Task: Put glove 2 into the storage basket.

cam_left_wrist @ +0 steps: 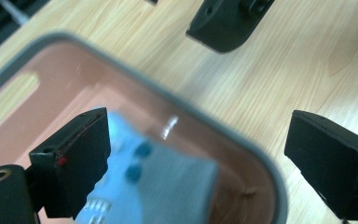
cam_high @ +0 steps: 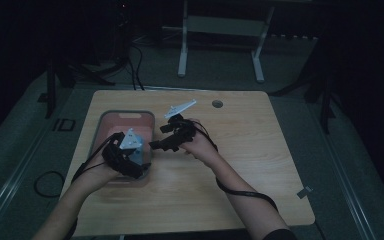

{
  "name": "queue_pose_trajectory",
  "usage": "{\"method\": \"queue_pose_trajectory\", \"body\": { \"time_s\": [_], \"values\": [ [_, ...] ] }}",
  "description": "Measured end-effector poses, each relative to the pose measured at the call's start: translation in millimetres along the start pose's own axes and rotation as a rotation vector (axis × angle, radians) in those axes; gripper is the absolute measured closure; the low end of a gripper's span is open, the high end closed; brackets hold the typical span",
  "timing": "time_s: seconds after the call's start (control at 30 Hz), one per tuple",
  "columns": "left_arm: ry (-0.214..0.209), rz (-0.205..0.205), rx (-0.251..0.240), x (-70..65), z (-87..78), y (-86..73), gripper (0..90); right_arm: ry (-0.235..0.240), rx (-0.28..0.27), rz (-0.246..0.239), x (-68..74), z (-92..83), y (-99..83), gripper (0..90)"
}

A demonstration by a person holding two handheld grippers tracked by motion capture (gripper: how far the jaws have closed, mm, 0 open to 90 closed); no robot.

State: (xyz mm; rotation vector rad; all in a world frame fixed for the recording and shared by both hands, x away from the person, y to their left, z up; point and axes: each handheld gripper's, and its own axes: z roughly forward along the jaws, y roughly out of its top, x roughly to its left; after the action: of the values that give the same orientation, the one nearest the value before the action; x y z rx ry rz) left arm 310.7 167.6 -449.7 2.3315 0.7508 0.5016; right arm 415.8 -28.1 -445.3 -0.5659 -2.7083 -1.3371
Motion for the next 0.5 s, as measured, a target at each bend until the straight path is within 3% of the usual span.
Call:
{"method": "queue_pose_trajectory", "body": {
  "time_s": [0.07,0.2,0.43,0.5],
  "values": [
    [-0.037,-0.009,-0.007,-4.2,3.1,3.6,7.4,0.002,0.010,0.004,-0.6,-5.9,-4.3,17.5],
    [-0.072,-0.001,-0.027,-14.4,8.4,9.3,7.4,0.006,0.011,0.001,-1.4,-16.7,-14.4,17.3],
    [-0.088,0.020,-0.040,-30.1,17.1,16.8,7.4,-0.012,0.019,0.009,-6.8,-27.0,-38.2,16.0],
    [-0.111,0.018,-0.056,-35.6,20.3,19.1,7.3,-0.013,0.020,0.013,-8.3,-29.3,-45.3,16.0]
  ]
}}
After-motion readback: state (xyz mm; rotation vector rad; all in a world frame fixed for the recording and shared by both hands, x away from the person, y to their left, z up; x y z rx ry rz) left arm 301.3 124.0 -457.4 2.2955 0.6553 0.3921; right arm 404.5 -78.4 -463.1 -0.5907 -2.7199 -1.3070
